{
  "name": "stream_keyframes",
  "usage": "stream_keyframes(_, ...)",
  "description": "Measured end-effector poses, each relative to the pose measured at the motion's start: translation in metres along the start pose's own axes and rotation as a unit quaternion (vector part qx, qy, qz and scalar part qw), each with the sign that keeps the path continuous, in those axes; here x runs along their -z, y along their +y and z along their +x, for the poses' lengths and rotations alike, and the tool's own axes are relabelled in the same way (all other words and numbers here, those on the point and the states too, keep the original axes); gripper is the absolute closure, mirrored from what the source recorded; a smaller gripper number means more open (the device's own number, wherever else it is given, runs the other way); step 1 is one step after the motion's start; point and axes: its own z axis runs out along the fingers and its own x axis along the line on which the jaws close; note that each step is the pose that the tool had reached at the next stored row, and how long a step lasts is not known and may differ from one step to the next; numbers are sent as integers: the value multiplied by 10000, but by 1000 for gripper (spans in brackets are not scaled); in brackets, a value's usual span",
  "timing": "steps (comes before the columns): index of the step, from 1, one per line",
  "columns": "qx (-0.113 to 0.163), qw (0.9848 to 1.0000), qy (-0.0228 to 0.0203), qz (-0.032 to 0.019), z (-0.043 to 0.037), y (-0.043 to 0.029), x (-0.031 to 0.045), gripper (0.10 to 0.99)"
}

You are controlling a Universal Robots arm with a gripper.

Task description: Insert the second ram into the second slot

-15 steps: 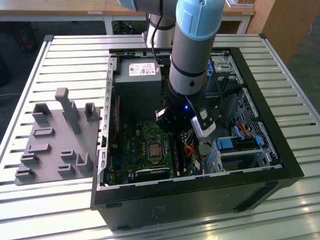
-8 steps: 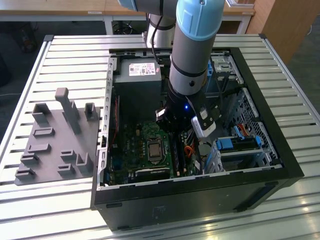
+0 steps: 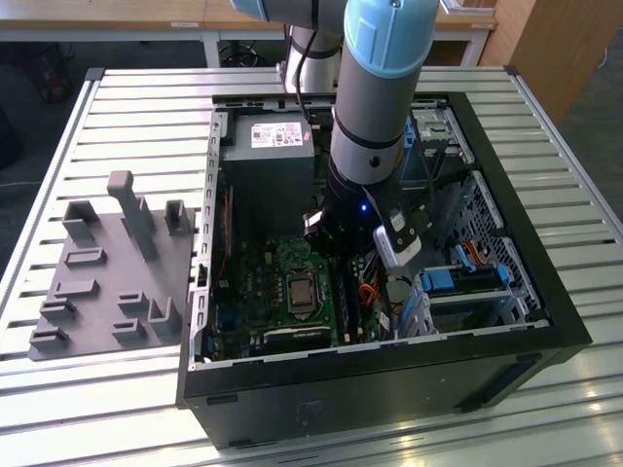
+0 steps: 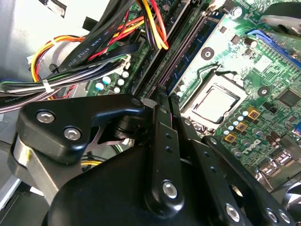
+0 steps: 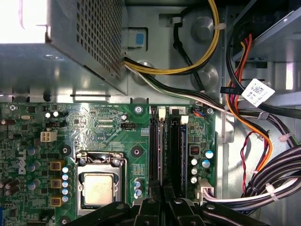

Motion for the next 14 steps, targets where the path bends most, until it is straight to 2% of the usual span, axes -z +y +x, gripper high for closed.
stream_keyframes(14,0,10000,0,1,-1,0,-16,949)
